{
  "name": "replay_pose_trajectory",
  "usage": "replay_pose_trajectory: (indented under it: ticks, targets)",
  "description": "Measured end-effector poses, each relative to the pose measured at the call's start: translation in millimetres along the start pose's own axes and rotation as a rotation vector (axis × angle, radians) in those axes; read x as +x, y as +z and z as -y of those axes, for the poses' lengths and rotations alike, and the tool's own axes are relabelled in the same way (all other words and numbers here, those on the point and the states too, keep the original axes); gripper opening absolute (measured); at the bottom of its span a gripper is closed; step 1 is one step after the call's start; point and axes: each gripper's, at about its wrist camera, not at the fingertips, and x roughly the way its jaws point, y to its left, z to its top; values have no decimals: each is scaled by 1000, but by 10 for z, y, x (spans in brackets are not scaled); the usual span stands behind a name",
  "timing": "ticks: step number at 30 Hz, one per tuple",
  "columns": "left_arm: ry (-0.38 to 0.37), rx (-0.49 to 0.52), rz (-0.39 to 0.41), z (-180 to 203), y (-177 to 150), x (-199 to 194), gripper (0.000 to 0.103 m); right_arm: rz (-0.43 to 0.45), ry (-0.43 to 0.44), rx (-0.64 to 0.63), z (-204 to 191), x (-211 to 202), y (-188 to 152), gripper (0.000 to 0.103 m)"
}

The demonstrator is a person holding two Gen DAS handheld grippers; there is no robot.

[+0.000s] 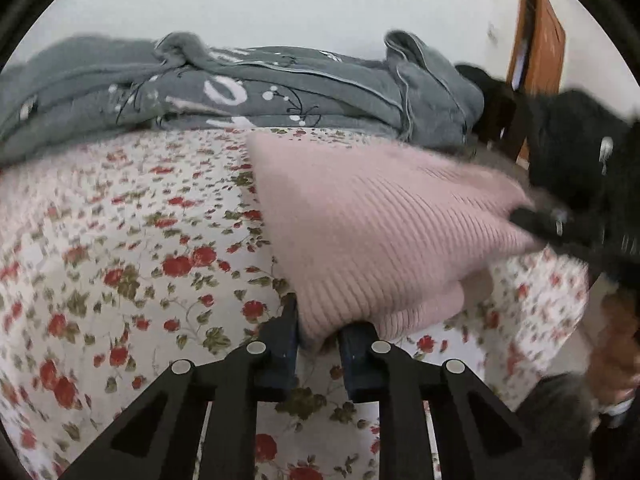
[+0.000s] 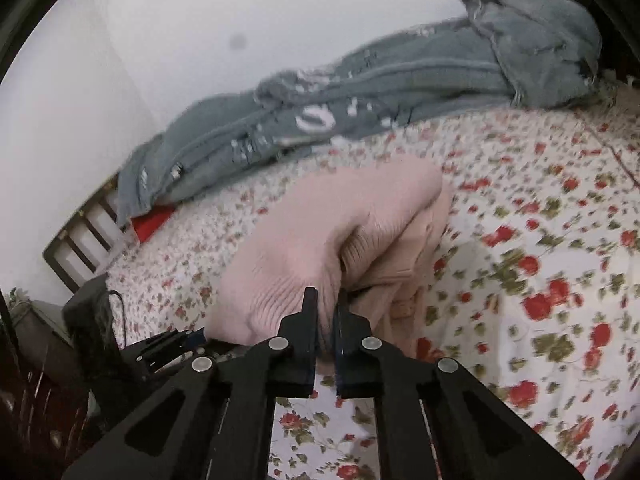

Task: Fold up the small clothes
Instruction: 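Pinch the sweater edge with the left gripper while the right gripper holds it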

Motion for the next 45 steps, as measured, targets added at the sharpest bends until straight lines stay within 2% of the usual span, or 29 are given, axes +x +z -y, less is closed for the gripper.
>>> replay_pose_trajectory:
  ticks: [3,5,8,10,12,14,17,18,19,20,22,24,28,30,34,37,38,40,45]
  targets:
    - [-19,-32,-30,-42,-34,72,17,-16,14,39,162,32,-141,5]
    - [-4,-13,-41,11,-66,99,17,-66,0,78,270,167,-239,6]
    - [16,12,-54,69,-54,97,20,-63,21,93,284,198,-249,9]
    - [10,3,-57,62,-25,91,24,-50,24,78,230,189,-184,15]
    - [3,-20,-71,40,11,122,25,-32,22,69,176,199,-85,26]
    - [1,-33,-75,26,19,145,25,-1,25,81,151,197,17,30]
    - [16,-23,-67,38,20,152,25,17,24,103,152,256,163,30]
    - [21,-21,-64,36,15,146,26,13,2,104,155,297,197,23]
    - [22,-26,-62,25,13,138,24,0,-22,104,158,330,219,11]
    - [10,-36,-60,15,9,124,18,4,-28,98,159,311,223,11]
    - [-16,-57,-56,-7,12,104,18,72,-14,89,185,115,177,10]
    - [-16,-51,-58,19,11,112,17,102,13,115,268,4,83,10]
    - [-25,-42,-82,48,4,128,17,12,-32,198,566,238,-142,9]
    - [-20,-29,-92,55,2,105,20,20,-8,236,599,216,-172,10]
    - [-26,-10,-101,18,-15,-27,24,21,-59,154,479,209,-163,10]
    - [-18,-27,-98,-72,-41,-156,24,14,-68,170,484,176,-150,11]
    - [-25,-39,-98,-100,-45,-191,24,19,-77,169,474,152,-137,14]
    - [-38,-62,-91,-168,-36,-293,24,46,-107,146,407,66,-98,28]
    - [-28,-59,-63,-152,252,-297,24,70,-197,25,148,73,122,31]
